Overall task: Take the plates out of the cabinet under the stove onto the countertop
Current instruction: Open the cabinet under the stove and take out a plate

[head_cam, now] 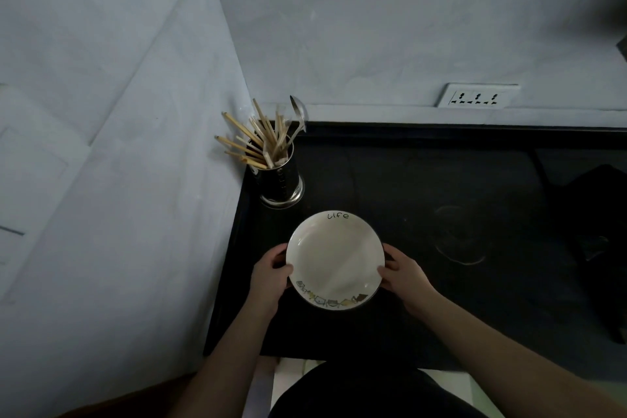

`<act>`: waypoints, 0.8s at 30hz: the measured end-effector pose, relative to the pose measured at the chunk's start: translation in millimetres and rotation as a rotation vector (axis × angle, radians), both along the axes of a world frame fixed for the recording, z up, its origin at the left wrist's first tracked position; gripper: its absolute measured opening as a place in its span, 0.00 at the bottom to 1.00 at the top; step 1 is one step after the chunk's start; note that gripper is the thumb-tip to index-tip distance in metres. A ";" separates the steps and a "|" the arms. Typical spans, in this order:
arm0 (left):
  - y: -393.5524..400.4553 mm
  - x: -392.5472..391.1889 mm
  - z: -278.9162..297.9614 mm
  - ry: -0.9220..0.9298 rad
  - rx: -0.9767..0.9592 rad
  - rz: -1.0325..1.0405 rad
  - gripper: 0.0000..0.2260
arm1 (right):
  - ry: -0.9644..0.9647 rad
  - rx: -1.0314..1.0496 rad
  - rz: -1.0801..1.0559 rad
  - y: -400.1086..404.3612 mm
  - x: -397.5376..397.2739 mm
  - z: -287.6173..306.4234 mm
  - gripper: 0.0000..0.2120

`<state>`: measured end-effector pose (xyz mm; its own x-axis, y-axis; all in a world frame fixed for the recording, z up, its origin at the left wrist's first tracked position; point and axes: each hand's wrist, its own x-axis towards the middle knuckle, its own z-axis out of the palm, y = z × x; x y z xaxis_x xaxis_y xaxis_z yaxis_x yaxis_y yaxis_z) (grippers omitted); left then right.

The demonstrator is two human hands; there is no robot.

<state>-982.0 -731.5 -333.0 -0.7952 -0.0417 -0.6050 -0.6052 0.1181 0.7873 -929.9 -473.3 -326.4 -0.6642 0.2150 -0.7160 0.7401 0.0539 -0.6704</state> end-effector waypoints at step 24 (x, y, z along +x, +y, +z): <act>3.6 10.0 1.6 0.084 -0.202 0.081 0.24 | 0.074 0.115 0.049 9.9 10.8 15.6 0.21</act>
